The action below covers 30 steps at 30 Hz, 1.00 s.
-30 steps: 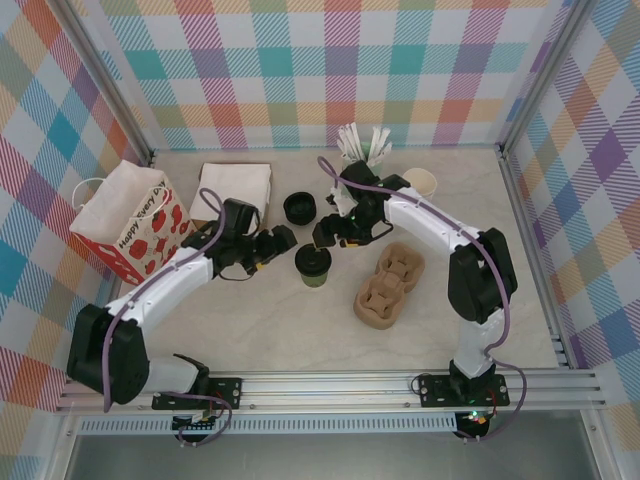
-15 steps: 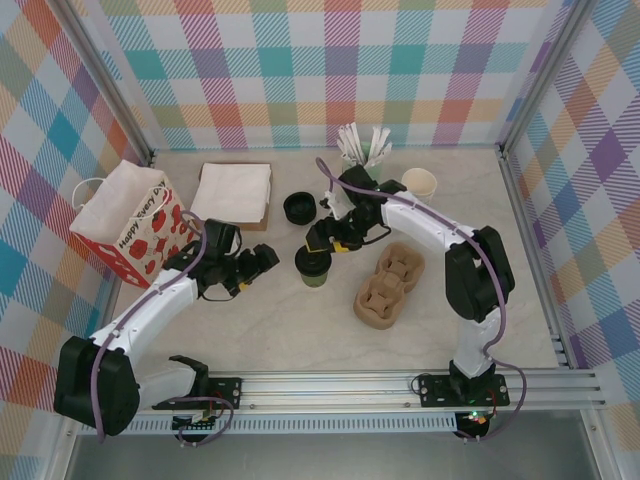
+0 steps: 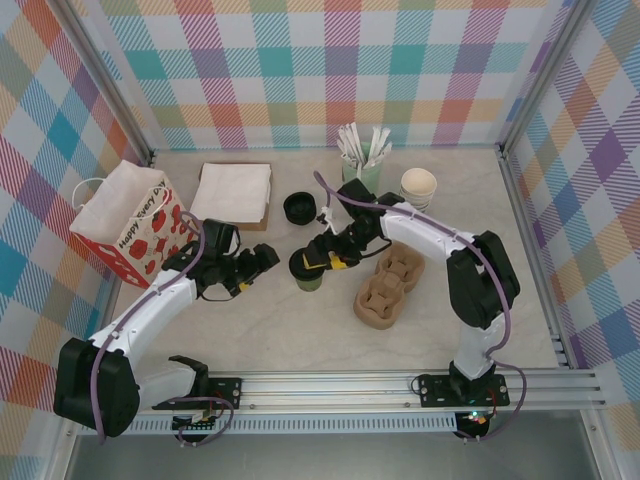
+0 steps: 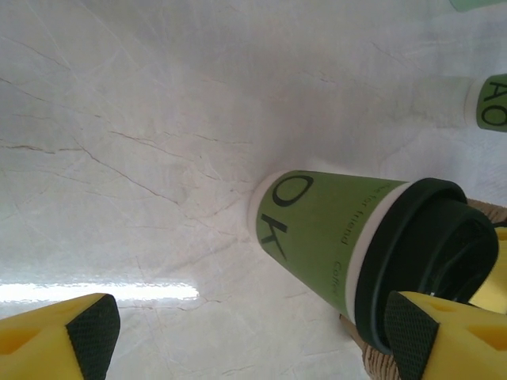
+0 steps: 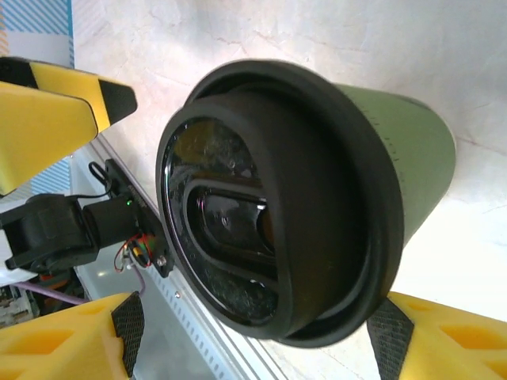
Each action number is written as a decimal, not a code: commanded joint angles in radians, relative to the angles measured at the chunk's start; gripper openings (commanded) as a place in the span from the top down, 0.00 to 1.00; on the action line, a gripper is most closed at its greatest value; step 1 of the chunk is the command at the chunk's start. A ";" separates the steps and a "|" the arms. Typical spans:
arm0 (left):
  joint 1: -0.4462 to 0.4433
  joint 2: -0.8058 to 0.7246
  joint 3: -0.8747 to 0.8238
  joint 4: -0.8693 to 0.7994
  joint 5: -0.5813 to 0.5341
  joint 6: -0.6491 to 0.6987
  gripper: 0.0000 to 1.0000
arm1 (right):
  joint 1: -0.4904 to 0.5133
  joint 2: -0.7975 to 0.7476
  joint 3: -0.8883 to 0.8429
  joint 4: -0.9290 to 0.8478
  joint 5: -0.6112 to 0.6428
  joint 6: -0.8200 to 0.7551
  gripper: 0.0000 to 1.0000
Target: Pack the takeout coffee
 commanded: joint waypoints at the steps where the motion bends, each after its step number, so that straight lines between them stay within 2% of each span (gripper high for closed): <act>1: 0.014 -0.021 -0.014 0.031 0.080 -0.016 0.11 | 0.011 -0.044 -0.038 0.055 -0.091 0.023 0.24; 3: 0.014 -0.018 -0.021 0.072 0.125 -0.031 0.11 | 0.012 -0.057 -0.047 0.051 -0.097 0.019 0.24; 7: 0.013 0.003 -0.024 0.133 0.192 -0.043 0.11 | -0.003 -0.069 -0.014 -0.044 0.036 -0.006 0.25; 10: 0.009 0.041 -0.021 0.178 0.234 -0.049 0.11 | -0.013 -0.067 0.004 -0.043 0.067 0.006 0.29; 18: -0.012 0.127 -0.002 0.208 0.240 -0.047 0.14 | -0.012 -0.001 0.089 -0.072 0.098 0.025 0.38; 30: -0.036 0.202 0.006 0.272 0.245 -0.039 0.18 | -0.013 0.038 0.105 -0.114 0.125 0.015 0.52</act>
